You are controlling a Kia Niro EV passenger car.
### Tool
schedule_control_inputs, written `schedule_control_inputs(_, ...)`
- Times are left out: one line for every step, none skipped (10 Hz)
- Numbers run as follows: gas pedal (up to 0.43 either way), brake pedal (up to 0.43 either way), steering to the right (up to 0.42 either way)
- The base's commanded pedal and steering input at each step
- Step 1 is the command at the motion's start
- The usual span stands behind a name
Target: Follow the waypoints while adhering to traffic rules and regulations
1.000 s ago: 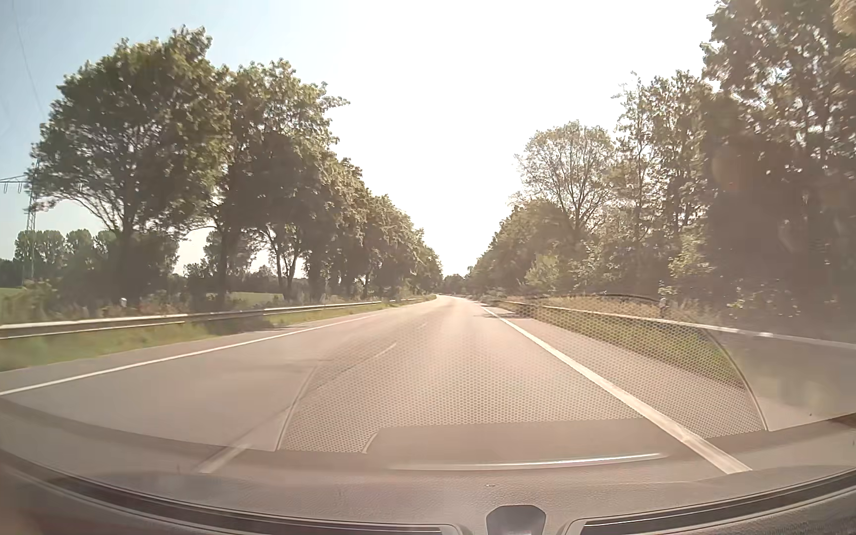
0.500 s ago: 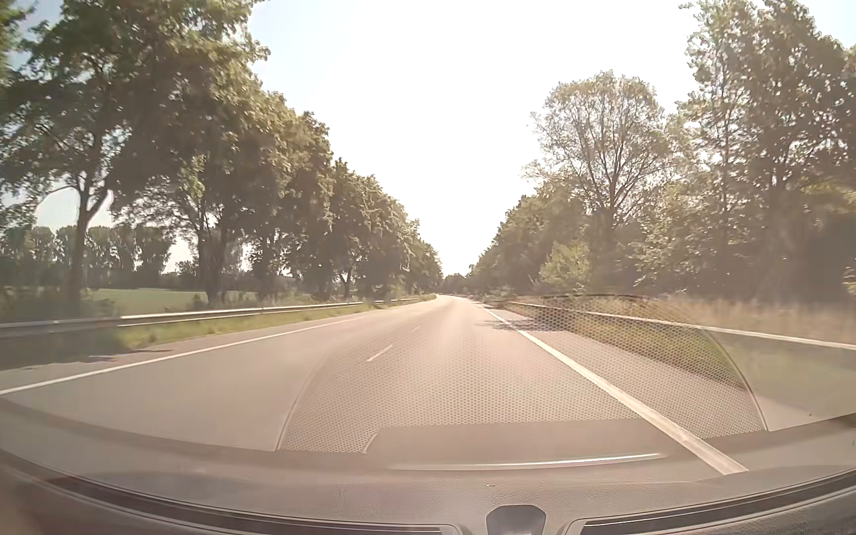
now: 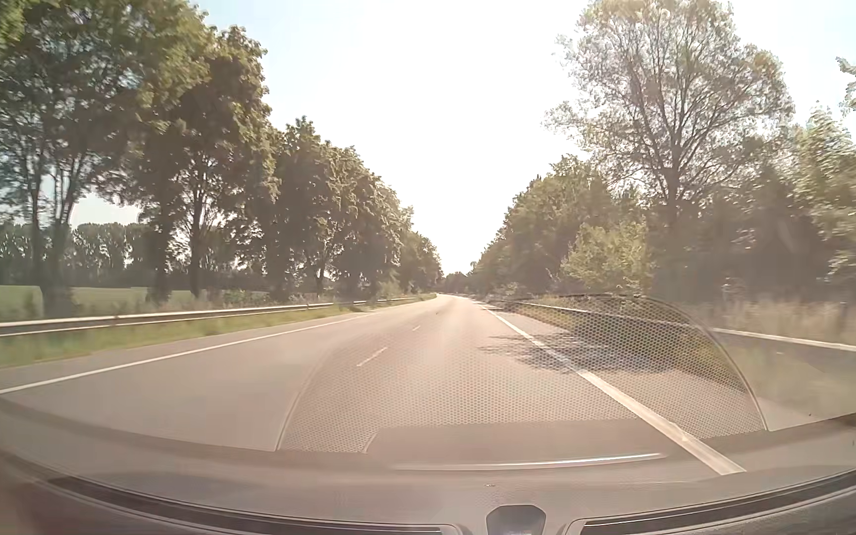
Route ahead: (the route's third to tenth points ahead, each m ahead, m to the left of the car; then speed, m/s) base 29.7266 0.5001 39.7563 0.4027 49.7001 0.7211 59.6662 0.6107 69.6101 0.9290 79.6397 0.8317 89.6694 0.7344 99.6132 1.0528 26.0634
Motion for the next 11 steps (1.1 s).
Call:
schedule_control_inputs(0.299, 0.006, 0.003)
schedule_control_inputs(0.299, 0.006, 0.003)
schedule_control_inputs(0.299, 0.006, 0.003)
schedule_control_inputs(0.299, 0.006, 0.003)
schedule_control_inputs(0.299, 0.006, 0.003)
schedule_control_inputs(0.299, 0.006, 0.003)
schedule_control_inputs(0.299, 0.006, 0.003)
schedule_control_inputs(0.299, 0.006, 0.003)
schedule_control_inputs(0.299, 0.006, 0.003)
schedule_control_inputs(0.299, 0.006, 0.003)
schedule_control_inputs(0.299, 0.006, 0.003)
